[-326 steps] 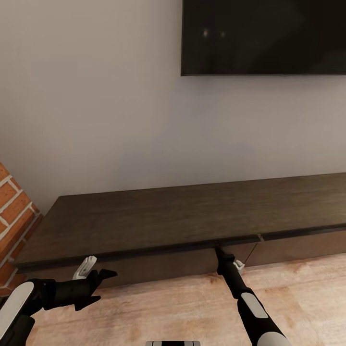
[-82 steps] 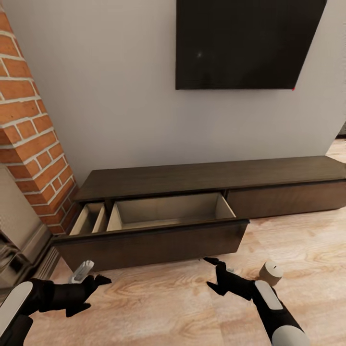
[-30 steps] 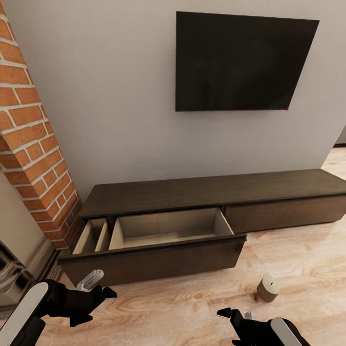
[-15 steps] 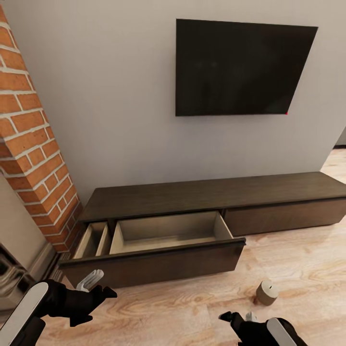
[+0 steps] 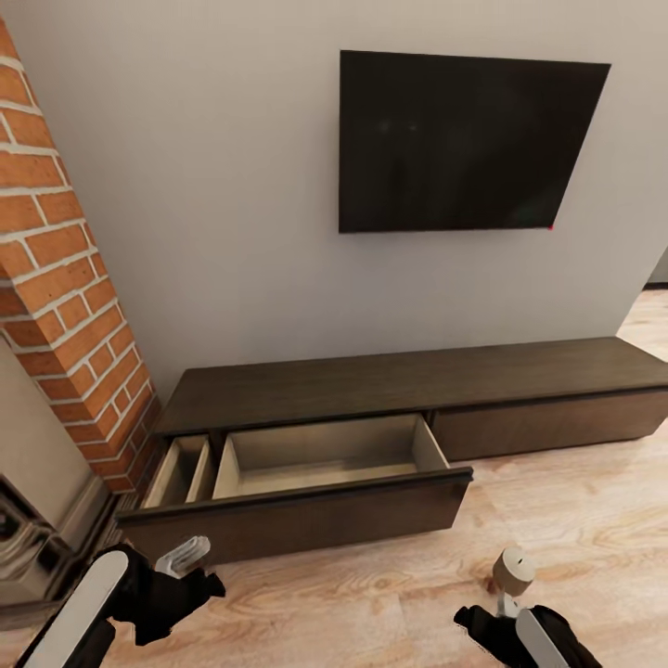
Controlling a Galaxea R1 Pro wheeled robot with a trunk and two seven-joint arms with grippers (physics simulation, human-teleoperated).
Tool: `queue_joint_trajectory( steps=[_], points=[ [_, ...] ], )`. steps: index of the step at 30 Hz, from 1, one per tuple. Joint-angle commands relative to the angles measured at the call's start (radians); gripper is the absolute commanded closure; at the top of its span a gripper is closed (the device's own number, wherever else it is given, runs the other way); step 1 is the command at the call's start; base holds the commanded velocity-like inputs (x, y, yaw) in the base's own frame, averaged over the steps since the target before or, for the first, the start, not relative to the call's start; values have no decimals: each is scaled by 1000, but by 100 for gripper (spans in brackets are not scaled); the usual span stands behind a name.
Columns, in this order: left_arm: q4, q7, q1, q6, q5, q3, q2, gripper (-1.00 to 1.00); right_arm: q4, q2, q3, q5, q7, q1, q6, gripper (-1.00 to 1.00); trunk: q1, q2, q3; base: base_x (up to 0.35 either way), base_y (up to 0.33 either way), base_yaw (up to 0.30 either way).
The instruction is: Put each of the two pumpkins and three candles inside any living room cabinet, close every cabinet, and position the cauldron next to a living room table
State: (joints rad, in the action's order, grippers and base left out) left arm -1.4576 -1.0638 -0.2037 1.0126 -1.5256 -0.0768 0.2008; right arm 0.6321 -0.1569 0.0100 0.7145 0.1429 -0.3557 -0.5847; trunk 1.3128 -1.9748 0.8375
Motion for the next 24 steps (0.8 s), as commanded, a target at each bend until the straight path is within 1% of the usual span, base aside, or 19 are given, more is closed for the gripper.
queue_joint_trajectory(
  steps=[1, 3, 4, 5, 6, 8, 10, 11, 12, 13, 14, 15, 16, 17, 18, 19, 21, 22, 24],
  points=[
    [29, -10, -1, 1, 90, -3, -30, -100, 4, 3, 2, -23, 8, 0, 25, -100, -4, 7, -2, 0, 0, 0],
    [76, -6, -2, -10, 219, -3, -63, -100, 4, 6, 5, -46, 8, 0, 76, -100, -12, 21, -9, 0, 0, 0],
    [104, -4, -2, -31, 275, -3, -73, -100, 3, 7, 6, -52, 8, 0, 95, -100, -16, 28, -12, 0, 0, 0],
    [135, -1, -2, -62, 322, -3, -79, -100, 2, 8, 6, -56, 8, 0, 108, -100, -19, 35, -15, 0, 0, 0],
    [186, 6, -2, -112, 373, -4, -82, -100, 0, 7, 6, -59, 7, 0, 120, -100, -23, 42, -18, 0, 0, 0],
    [255, 31, -2, -157, 410, -6, -82, -100, -2, 4, 7, -61, 7, 0, 128, -100, -31, 56, -24, 0, 0, 0],
    [304, 68, -2, -175, 427, -8, -81, -100, -2, 4, 7, -61, 7, 0, 132, -100, -39, 70, -30, 0, 0, 0],
    [345, 119, -2, -191, 451, -9, -79, -100, -3, 6, 7, -61, 7, 0, 135, -100, -42, 77, -34, 0, 0, 0],
    [368, 157, -2, -207, 482, -9, -77, -100, -3, 7, 7, -61, 7, 0, 140, -100, -46, 84, -37, 0, 0, 0],
    [385, 197, -2, -229, 525, -9, -74, -100, -3, 8, 6, -60, 8, 0, 143, -100, -50, 91, -40, 0, 0, 0],
    [393, 218, -2, -241, 552, -9, -72, -100, -3, 8, 6, -59, 8, 0, 146, -100, -54, 98, -43, 0, 0, 0],
    [409, 262, -2, -268, 611, -8, -70, -100, -3, 8, 6, -59, 9, 0, 147, -100, -58, 105, -46, 0, 0, 0],
    [433, 332, -3, -304, 705, -7, -68, -100, -5, 8, 6, -59, 10, 0, 149, -100, -62, 112, -49, 0, 0, 0],
    [445, 381, -4, -322, 759, -6, -70, -100, -9, 8, 6, -58, 10, 0, 153, -100, -65, 119, -52, 0, 0, 0],
    [454, 429, -4, -334, 801, -6, -70, -100, -14, 9, 6, -58, 10, 0, 163, -100, -69, 126, -56, 0, 0, 0],
    [463, 474, -4, -343, 831, -5, -71, -100, -18, 9, 6, -59, 10, 0, 180, -100, -73, 133, -59, 0, 0, 0],
    [501, 545, -5, -377, 865, -5, -72, -100, -29, 10, 7, -60, 10, 0, 213, -100, -81, 147, -65, 0, 0, 0],
    [530, 568, -5, -407, 876, -5, -72, -100, -39, 9, 7, -61, 10, 0, 228, -100, -85, 154, -68, 0, 0, 0],
    [576, 593, -5, -472, 887, -6, -72, -100, -63, 8, 7, -71, 8, 0, 256, -100, -92, 168, -74, 0, 0, 0]
  ],
)
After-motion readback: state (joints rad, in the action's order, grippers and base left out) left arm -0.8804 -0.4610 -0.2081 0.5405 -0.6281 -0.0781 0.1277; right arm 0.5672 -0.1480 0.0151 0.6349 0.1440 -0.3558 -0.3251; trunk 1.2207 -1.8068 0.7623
